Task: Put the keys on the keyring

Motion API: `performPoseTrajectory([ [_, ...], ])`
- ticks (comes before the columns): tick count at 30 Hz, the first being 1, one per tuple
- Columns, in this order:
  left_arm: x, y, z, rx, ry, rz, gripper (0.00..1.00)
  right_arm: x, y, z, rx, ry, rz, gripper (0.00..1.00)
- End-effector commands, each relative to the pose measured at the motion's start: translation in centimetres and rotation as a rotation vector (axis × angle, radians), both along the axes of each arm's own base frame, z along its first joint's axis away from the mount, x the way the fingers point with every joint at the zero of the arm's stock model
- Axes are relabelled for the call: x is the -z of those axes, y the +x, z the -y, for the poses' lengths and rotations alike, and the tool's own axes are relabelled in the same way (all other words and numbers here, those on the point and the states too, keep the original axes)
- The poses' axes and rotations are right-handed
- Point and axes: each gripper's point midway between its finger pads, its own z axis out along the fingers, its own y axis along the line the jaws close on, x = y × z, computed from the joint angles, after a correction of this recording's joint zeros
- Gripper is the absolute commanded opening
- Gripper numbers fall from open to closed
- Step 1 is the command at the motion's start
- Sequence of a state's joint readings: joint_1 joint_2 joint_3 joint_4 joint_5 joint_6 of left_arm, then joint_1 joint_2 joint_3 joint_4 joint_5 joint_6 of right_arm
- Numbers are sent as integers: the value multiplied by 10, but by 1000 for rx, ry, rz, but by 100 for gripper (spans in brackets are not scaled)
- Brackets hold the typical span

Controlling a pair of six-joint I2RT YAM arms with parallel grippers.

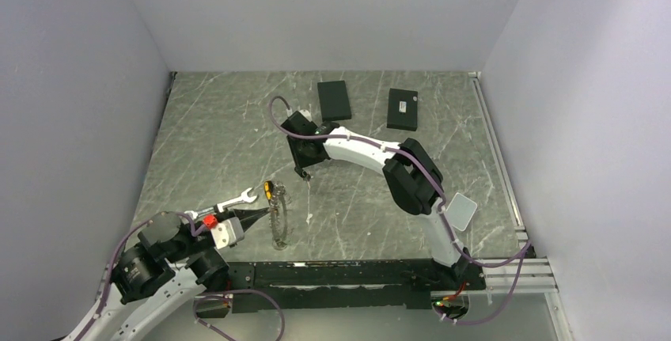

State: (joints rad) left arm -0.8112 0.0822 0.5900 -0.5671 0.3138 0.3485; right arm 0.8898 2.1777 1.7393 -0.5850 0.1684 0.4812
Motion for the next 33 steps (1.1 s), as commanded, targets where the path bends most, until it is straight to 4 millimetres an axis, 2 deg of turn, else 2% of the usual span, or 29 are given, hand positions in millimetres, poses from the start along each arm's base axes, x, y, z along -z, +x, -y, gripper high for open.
performPoseTrajectory([
  [1, -14, 3, 1, -12, -40, 24, 0, -17, -11, -4, 11, 13, 8, 41],
  [4, -14, 3, 1, -13, -40, 26, 0, -8, -15, -8, -4, 11, -11, 41],
  [9, -14, 3, 0, -14, -43, 25, 0, -8, -14, -15, -19, -1, 0, 42],
  [23, -14, 3, 0, -20, -55, 25, 0, 5, -19, -12, -31, -48, -5, 42],
  [29, -13, 3, 0, -16, -53, 21, 0, 7, -16, -15, -39, -55, 0, 41],
  [33, -14, 3, 0, -19, -57, 24, 0, 11, -14, -14, -41, -72, 2, 35],
])
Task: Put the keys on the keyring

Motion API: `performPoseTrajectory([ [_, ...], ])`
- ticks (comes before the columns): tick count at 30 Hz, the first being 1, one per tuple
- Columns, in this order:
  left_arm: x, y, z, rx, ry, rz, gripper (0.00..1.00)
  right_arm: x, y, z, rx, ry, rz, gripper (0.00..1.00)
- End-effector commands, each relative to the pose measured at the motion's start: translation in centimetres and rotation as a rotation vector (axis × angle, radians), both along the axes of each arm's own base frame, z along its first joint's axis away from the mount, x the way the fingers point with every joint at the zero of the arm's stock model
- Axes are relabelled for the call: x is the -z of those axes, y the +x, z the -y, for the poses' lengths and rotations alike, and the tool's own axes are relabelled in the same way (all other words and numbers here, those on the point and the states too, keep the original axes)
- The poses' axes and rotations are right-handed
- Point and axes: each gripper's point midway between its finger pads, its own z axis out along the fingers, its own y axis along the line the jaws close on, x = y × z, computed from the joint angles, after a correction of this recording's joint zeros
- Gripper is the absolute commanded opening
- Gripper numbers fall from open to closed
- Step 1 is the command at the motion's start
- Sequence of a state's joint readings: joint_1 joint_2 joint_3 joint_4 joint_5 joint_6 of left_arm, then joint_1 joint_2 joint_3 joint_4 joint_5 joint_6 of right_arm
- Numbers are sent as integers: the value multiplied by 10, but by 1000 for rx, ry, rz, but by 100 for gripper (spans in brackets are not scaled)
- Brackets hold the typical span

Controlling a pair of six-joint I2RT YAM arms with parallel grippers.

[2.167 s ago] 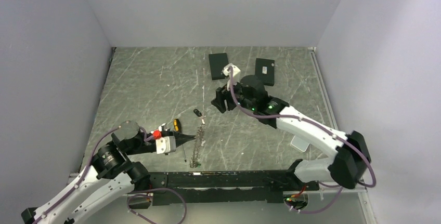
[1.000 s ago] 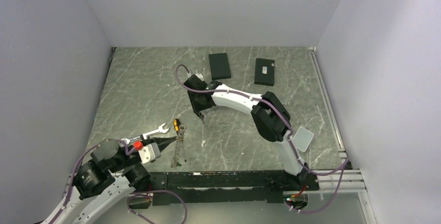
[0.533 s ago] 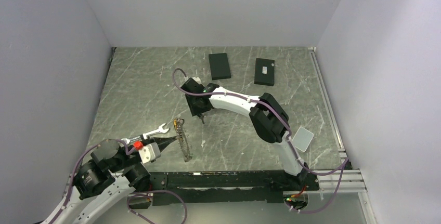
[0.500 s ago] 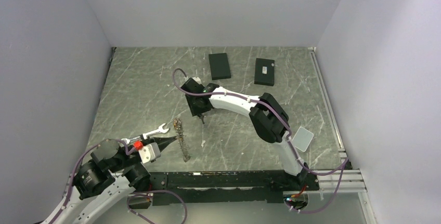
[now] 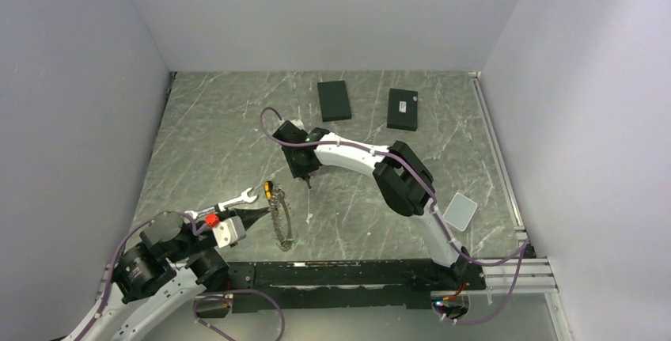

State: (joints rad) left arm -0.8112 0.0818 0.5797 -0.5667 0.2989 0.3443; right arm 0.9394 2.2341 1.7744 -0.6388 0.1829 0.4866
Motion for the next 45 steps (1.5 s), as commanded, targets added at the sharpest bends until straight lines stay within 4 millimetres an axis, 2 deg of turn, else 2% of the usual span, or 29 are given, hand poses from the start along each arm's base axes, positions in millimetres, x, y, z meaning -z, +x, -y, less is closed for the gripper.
performPoseTrajectory([
  [1, -19, 0, 0, -4, -65, 34, 0, -9, 8, -5, -6, -10, 37, 34],
  [10, -18, -1, 0, -4, -65, 32, 0, -2, 5, 2, -7, -34, 31, 22],
  [19, -18, 0, 0, -7, -64, 31, 0, -14, 6, 5, -24, -35, 55, 2],
  [23, -18, 0, 0, -8, -64, 31, 0, -25, 4, 7, -55, -30, 72, 0],
  [27, -18, 0, 0, -9, -63, 29, 0, -35, -9, 13, -149, -4, 78, 0],
  [29, -17, 0, -1, -10, -63, 27, 0, -37, -16, 23, -191, -14, 90, 7],
  [34, -18, 1, 0, -10, -63, 28, 0, -36, -34, 59, -268, -86, 103, 43],
  [35, -17, 1, 0, -10, -62, 28, 0, -36, -38, 67, -272, -100, 102, 47],
  [38, -17, 1, 0, -11, -61, 27, 0, -46, -45, 76, -254, -74, 112, 49],
  [42, -17, 2, 0, -16, -59, 28, 0, -70, -55, 52, -273, 112, 124, 44],
  [45, -16, 3, 0, -19, -57, 24, 0, -78, -48, 32, -263, 196, 145, 43],
])
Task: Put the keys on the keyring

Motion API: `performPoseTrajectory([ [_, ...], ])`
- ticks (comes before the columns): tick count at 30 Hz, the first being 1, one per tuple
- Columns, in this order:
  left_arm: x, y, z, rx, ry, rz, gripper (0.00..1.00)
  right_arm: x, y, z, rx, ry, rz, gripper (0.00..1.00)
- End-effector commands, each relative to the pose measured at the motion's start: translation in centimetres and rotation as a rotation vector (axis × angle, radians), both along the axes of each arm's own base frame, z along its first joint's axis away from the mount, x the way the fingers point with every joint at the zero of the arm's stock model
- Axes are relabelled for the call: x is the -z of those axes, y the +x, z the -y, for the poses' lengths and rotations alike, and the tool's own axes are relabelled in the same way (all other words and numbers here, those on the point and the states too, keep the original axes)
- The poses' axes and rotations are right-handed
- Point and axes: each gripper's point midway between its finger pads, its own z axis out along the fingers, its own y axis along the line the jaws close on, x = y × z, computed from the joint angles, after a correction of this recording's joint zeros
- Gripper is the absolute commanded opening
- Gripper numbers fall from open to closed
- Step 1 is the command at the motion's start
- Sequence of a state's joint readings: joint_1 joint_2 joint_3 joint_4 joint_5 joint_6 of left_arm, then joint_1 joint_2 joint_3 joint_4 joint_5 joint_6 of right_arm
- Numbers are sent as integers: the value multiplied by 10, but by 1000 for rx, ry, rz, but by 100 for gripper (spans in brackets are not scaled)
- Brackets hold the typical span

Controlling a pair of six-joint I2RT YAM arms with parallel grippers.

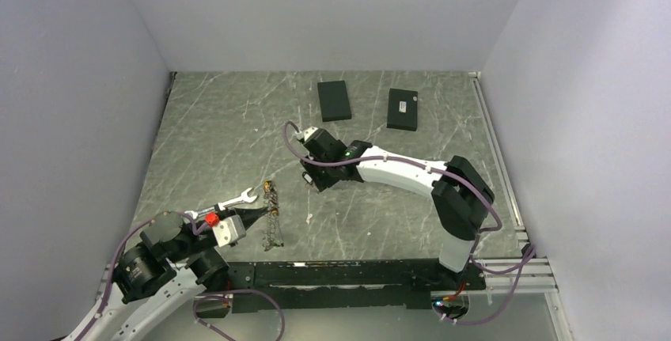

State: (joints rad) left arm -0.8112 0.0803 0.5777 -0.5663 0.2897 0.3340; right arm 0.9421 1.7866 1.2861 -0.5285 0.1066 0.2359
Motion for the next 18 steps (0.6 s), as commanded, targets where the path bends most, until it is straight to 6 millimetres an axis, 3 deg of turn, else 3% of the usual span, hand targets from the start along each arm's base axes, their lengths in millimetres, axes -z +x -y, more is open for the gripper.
performPoseTrajectory([
  [1, -17, 2, 0, -9, -52, 34, 0, -33, 18, -46, 3, 222, 60, 43],
  [7, -16, 3, 1, -14, -48, 29, 0, -23, 48, -63, 54, 355, -29, 54],
  [18, -15, 5, 0, -23, -45, 31, 0, 17, 66, -75, 28, 345, -119, 50],
])
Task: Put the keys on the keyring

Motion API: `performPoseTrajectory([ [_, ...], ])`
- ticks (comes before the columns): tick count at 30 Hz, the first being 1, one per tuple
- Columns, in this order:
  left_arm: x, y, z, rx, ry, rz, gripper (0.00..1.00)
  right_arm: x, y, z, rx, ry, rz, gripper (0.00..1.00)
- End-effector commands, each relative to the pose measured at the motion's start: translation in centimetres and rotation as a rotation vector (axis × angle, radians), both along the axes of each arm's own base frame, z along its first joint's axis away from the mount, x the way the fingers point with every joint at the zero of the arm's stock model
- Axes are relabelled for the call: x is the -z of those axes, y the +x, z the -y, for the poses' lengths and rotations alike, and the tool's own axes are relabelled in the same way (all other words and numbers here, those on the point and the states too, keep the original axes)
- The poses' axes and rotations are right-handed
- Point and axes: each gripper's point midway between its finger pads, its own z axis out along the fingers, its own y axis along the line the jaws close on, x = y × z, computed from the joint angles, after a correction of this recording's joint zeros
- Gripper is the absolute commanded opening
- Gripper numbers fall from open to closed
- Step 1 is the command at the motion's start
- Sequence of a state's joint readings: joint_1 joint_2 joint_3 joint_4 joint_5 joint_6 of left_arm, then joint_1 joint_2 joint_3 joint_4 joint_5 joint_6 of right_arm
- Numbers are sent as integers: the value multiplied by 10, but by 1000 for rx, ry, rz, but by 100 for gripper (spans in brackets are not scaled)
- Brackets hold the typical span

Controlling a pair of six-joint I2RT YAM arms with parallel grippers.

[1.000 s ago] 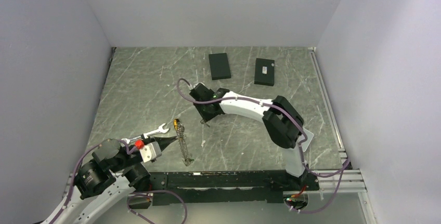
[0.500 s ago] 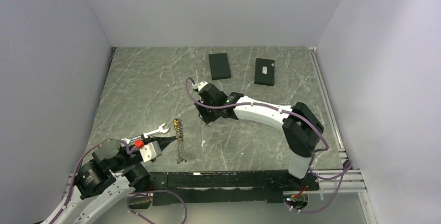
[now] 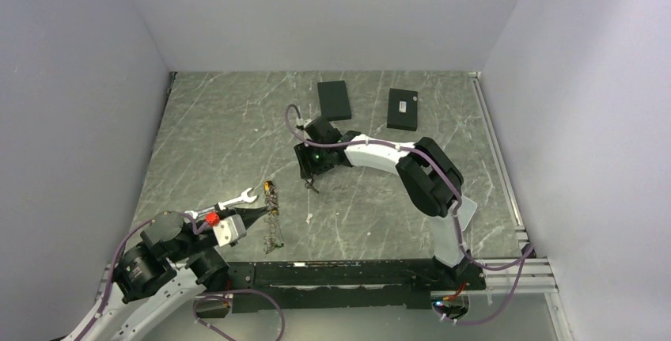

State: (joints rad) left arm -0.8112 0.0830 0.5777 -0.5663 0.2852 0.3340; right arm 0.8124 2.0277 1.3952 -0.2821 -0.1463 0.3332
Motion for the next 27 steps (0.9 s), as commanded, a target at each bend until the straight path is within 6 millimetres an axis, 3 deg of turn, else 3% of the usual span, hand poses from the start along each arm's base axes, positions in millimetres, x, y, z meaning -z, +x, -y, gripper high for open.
performPoseTrajectory([
  [1, -15, 4, 1, -19, -47, 32, 0, -16, 10, -24, -36, 93, 13, 47],
  [6, -15, 5, 1, -19, -45, 32, 0, -13, 4, -30, -74, 115, -21, 27],
  [11, -14, 6, 1, -23, -47, 32, 0, -17, 0, -25, -93, 108, -5, 1],
  [14, -14, 6, 1, -24, -47, 33, 0, -36, -2, -24, -148, 125, 40, 0],
  [18, -14, 7, 1, -27, -46, 32, 0, -75, -12, -20, -235, 183, 131, 0],
  [22, -15, 7, 1, -28, -48, 34, 0, -125, -27, -12, -285, 275, 224, 0],
  [27, -14, 7, 1, -29, -46, 34, 0, -161, -50, 1, -285, 368, 250, 0],
])
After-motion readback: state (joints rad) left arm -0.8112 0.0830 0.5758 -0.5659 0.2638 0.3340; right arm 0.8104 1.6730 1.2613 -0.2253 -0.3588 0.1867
